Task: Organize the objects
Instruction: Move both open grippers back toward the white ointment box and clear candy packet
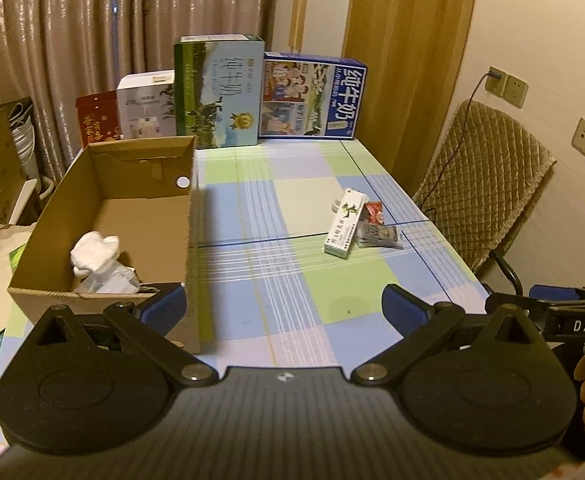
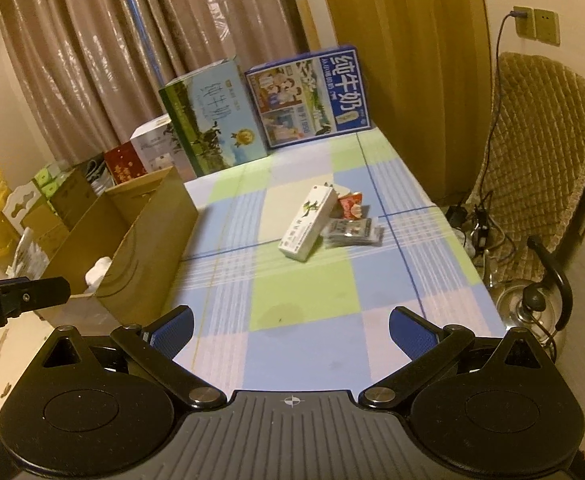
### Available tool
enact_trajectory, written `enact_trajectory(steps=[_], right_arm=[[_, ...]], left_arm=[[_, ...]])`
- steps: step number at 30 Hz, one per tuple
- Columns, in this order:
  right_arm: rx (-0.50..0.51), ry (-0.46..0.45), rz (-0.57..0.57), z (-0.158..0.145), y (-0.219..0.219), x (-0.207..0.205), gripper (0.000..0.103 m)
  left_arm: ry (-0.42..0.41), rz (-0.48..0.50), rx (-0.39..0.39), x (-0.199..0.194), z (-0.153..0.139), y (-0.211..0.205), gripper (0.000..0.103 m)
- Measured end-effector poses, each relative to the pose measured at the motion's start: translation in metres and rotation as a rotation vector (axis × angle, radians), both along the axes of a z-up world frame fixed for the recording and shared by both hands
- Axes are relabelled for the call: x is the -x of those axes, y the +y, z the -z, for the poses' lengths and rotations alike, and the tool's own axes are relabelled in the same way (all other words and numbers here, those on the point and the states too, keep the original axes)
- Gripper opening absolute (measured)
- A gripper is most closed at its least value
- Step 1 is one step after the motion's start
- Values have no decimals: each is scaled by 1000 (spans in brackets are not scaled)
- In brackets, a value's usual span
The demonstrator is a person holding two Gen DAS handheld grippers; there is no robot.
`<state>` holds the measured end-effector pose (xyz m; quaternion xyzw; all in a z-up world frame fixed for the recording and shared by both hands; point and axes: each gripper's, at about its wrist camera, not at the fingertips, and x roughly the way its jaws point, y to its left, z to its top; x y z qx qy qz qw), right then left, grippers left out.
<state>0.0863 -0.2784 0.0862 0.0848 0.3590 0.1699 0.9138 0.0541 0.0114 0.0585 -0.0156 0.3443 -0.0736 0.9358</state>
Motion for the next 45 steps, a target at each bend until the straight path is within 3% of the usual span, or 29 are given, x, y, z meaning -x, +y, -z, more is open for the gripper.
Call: enact_trajectory(steps=[16, 26, 35, 36, 38, 45], right_arm=[[58, -50, 11, -7, -32, -47, 101], [202, -98, -113, -30, -45, -114, 101], [391, -97, -347, 38, -27, -180, 99], [402, -98, -371, 45, -24, -185, 97], [431, -82, -423, 63, -18, -200, 83], [496, -53, -566, 115, 1, -239, 71]], left_arm=[[4, 103, -38, -42, 9, -52, 102], [9, 185, -51, -107, 25, -83, 102], [69, 215, -92, -171, 64, -99, 102], [74, 218, -99, -177, 70, -100, 102], [86, 221, -106, -189, 80, -102, 101], [112, 213, -133, -223, 113, -108, 100]])
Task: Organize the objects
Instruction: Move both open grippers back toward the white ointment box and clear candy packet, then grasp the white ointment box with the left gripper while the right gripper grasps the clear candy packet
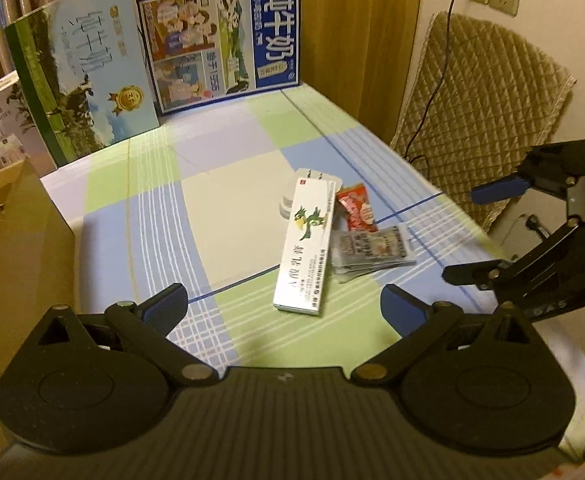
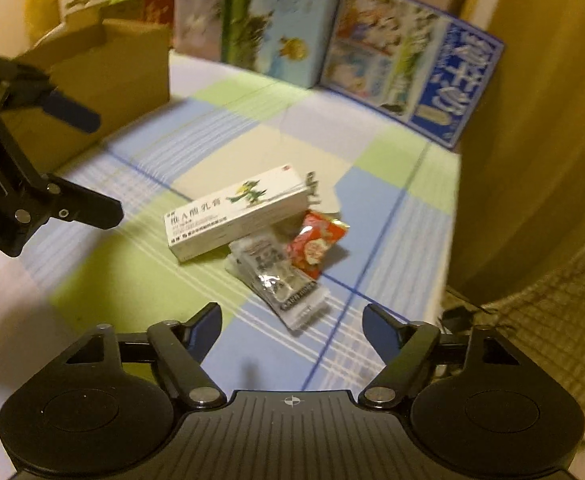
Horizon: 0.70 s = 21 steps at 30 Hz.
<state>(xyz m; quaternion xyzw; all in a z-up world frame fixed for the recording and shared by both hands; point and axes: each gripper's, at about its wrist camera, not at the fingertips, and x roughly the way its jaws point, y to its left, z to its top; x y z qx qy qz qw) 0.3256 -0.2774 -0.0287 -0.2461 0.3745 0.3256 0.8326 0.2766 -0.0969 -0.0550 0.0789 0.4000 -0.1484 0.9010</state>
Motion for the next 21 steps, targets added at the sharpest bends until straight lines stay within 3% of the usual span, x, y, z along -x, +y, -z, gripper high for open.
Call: enact_trajectory(steps=[4, 12, 14, 20, 21], right_arm=[[33, -1, -30, 19, 14, -20, 62], [78, 24, -71, 41, 35, -44, 60], [72, 41, -70, 45, 37, -45, 52], [51, 79, 18, 46, 31, -29, 38], [43, 93, 37, 46, 28, -24, 38]], left_arm=[[14, 21, -27, -14, 18, -3, 90], [54, 89, -42, -37, 45, -7, 80], [57, 122, -41, -41, 47, -10, 78], [72, 156, -25, -56, 54, -19, 69], [77, 157, -26, -58, 57, -21, 63]])
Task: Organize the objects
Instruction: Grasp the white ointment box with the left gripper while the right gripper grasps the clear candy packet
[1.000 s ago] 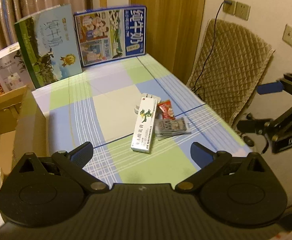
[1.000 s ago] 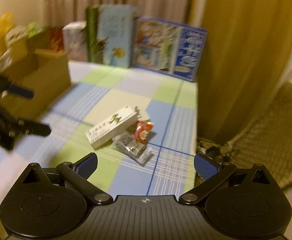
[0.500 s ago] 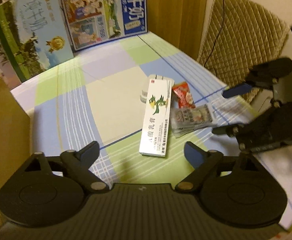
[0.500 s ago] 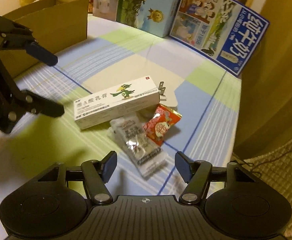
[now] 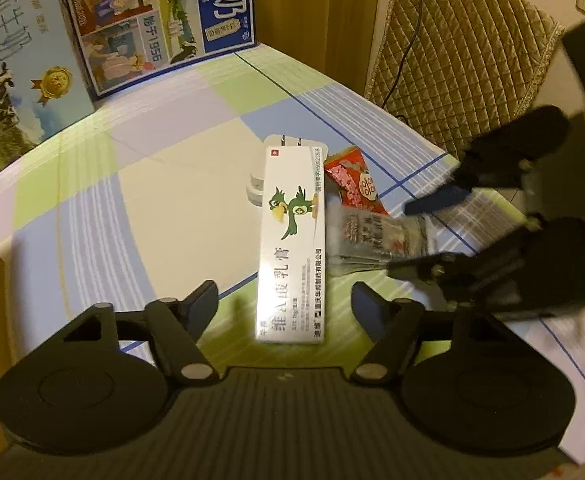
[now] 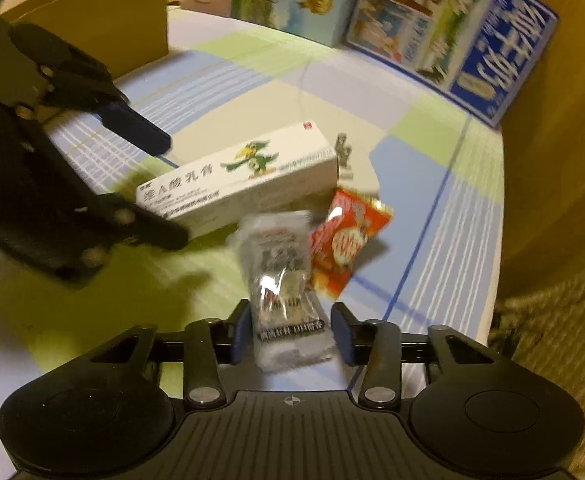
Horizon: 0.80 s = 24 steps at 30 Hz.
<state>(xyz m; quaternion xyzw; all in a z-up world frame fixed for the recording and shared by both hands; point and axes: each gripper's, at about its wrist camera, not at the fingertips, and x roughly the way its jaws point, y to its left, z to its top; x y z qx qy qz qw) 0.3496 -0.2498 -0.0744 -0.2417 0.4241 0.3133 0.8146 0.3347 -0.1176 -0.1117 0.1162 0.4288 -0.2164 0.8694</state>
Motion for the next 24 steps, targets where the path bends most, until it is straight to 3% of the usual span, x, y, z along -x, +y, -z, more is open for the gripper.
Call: enact_trajectory(steps=[4, 11, 14, 17, 21, 24], right_arm=[[-45, 65, 50, -5, -10, 20, 38], [-84, 136, 147, -15, -33, 60, 38], [-100, 146, 149, -15, -39, 77, 39], [-124, 112, 144, -15, -40, 89, 52], [-144, 85, 148, -11, -34, 84, 53], [-126, 62, 123, -3, -26, 77, 53]], left_arm=[[30, 6, -17, 4, 10, -3, 33], [67, -6, -35, 59, 5, 6, 33], [100, -35, 0, 90, 2, 16, 33], [103, -27, -14, 115, 1, 20, 33], [88, -44, -9, 126, -5, 22, 43], [76, -42, -1, 120, -9, 21, 43]])
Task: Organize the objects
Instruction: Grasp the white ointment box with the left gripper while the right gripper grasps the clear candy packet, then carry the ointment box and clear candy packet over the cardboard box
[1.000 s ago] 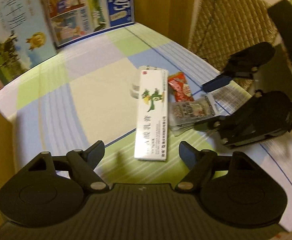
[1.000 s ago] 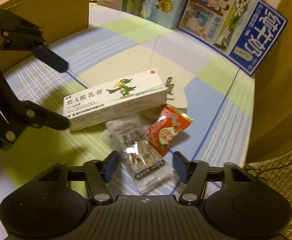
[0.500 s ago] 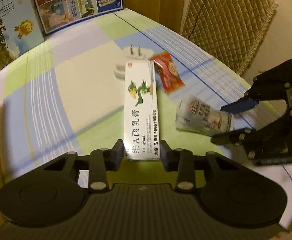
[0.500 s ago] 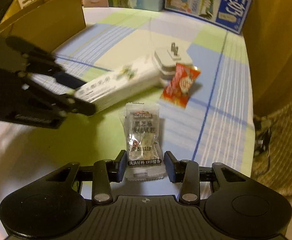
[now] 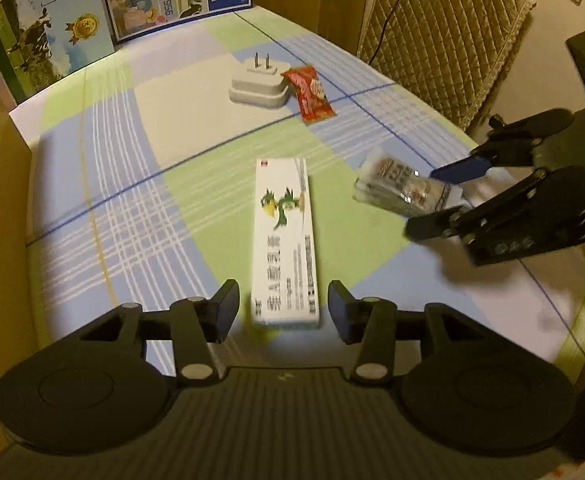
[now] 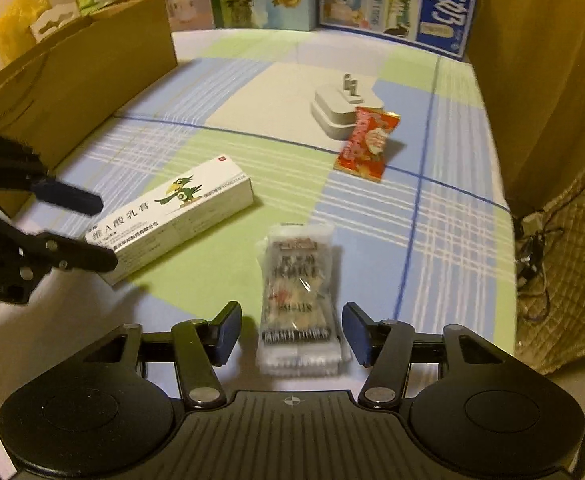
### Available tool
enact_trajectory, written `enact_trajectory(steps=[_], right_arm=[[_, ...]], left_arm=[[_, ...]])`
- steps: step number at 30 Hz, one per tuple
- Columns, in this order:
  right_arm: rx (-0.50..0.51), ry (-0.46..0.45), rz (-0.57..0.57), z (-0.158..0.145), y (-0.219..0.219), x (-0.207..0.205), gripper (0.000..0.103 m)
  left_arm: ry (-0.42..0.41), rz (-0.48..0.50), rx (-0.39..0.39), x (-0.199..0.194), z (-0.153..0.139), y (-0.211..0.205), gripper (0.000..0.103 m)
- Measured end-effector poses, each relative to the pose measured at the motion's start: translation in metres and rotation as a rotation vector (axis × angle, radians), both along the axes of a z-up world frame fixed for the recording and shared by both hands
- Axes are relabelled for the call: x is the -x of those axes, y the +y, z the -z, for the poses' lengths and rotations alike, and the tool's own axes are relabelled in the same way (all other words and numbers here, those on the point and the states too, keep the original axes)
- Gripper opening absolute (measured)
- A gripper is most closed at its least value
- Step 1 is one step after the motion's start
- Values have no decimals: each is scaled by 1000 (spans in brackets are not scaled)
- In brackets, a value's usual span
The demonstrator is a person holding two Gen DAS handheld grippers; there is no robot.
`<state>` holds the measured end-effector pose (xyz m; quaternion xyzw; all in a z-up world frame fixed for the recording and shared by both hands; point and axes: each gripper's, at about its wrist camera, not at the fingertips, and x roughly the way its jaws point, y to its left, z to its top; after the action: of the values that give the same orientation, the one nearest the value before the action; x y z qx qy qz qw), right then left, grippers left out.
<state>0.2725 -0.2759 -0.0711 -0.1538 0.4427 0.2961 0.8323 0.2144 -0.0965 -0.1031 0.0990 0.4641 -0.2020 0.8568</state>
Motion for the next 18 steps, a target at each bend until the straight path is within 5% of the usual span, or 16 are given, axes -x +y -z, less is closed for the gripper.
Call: enact_trajectory(steps=[3, 8, 14, 18], right_arm=[[-13, -5, 12, 1, 1, -6, 52], [-13, -12, 21, 1, -1, -6, 36], [-16, -6, 49, 0, 0, -6, 34], [-50, 38, 94, -4, -4, -10, 34]], left_arm=[[-12, 2, 3, -11, 1, -2, 44], [9, 9, 19, -31, 10, -12, 44], [24, 42, -20, -42, 25, -23, 43], [24, 26, -26, -43, 24, -23, 33]])
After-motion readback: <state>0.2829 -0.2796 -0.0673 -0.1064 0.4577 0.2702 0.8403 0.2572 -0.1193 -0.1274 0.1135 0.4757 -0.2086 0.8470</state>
